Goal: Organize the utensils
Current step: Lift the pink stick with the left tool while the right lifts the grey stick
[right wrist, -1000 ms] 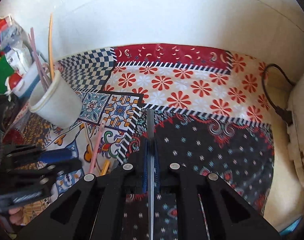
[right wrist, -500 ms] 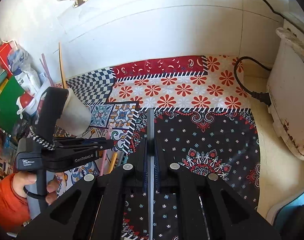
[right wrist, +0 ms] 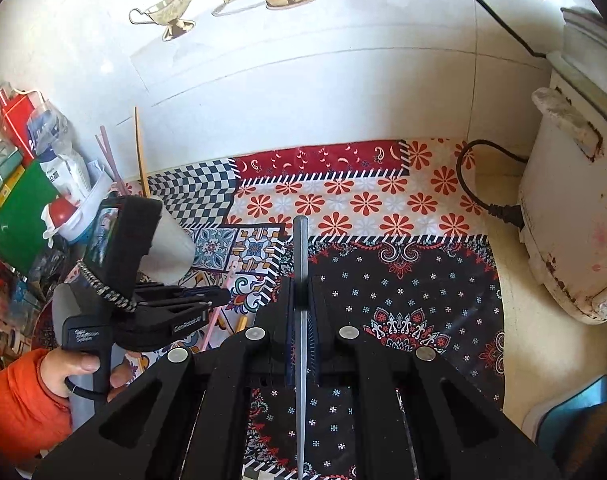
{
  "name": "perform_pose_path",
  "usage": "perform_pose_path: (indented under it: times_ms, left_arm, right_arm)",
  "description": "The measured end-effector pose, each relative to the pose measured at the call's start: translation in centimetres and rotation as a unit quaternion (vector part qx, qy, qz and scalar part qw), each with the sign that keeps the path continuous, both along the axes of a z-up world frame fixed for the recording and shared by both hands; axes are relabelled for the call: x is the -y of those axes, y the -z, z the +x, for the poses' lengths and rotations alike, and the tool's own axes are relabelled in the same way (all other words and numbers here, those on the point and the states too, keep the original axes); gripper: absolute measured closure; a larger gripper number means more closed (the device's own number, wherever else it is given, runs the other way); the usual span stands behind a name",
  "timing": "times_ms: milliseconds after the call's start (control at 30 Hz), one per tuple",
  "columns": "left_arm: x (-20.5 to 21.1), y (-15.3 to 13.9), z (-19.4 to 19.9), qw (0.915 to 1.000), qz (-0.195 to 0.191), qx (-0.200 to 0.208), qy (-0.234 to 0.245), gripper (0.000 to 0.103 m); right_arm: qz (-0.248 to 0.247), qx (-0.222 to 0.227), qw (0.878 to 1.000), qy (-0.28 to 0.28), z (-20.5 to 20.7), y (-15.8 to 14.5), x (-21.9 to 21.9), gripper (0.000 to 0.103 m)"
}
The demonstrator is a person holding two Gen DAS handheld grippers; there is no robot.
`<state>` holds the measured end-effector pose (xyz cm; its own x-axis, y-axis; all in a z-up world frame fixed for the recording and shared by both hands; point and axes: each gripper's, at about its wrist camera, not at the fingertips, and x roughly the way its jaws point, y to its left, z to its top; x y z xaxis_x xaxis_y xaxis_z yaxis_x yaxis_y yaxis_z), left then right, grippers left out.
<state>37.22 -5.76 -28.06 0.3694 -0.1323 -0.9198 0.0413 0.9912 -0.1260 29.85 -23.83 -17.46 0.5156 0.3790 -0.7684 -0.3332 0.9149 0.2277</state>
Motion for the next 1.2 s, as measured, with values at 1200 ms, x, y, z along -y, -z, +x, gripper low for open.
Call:
perform_pose_path:
  times_ms: [1200]
  left_arm:
    - [-9.5, -22.2, -11.9, 0.9614, -0.028, 0.261, -0.082, 0.099]
  right_arm:
    - [0.041, 0.143, 0.986, -0.076, -2.5, -11.8, -8.0, 0.097]
